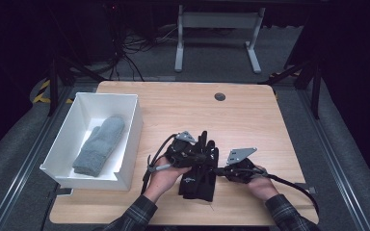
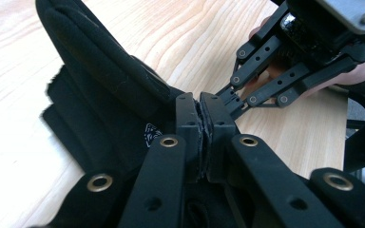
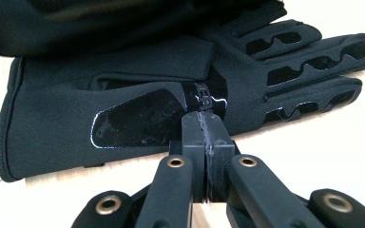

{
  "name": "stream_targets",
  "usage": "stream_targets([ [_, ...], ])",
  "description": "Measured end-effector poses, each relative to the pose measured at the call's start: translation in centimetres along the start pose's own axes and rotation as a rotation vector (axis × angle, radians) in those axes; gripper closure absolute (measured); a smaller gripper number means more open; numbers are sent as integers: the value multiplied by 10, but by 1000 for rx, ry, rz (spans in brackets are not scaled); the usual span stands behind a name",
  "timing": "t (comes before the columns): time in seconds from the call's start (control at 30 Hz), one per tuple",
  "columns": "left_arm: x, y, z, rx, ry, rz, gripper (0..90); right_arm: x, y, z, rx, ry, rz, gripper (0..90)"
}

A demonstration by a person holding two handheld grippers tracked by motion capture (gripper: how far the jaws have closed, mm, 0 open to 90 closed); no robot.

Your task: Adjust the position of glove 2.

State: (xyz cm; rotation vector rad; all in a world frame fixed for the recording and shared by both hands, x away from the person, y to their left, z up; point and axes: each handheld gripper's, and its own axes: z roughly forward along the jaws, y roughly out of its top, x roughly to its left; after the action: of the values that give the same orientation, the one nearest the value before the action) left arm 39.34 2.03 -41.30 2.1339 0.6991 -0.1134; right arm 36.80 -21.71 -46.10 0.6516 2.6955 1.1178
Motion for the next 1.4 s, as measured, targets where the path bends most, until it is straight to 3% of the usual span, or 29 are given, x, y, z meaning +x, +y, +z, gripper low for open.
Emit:
stream_targets([
  [0.23,-4,4,25,25,5,20,863,-1,0,2,-12,-13,2,900],
  [0.4,-6,3,27,5,5,39,774,-2,0,-4,-4,-48,-9,893],
  [0.5,-8,2,25,6,8,45,820,-6,-1,-10,-16,-64,15,832],
  [0.6,-15,-1,24,20,-10,57,894,-18,-9,-25,-50,-127,73,705],
  [0.63,-15,-1,24,20,-10,57,895,-18,-9,-25,-50,-127,73,705],
  [0.67,-19,-2,26,34,-15,64,895,-26,-17,-32,-52,-169,107,605],
  [0.73,-22,-4,31,51,-31,71,895,-33,-23,-37,-52,-208,131,501],
  [0.87,-27,-10,45,95,-38,79,895,-47,-33,-45,-55,-274,180,360],
  [1.1,-35,-16,64,182,-14,104,898,-58,-45,-44,-33,-325,217,290],
  [1.27,-35,-17,59,215,4,118,898,-58,-45,-43,-23,-341,206,277],
  [1.4,-32,-22,47,240,48,125,898,-59,-46,-42,-33,-332,224,263],
])
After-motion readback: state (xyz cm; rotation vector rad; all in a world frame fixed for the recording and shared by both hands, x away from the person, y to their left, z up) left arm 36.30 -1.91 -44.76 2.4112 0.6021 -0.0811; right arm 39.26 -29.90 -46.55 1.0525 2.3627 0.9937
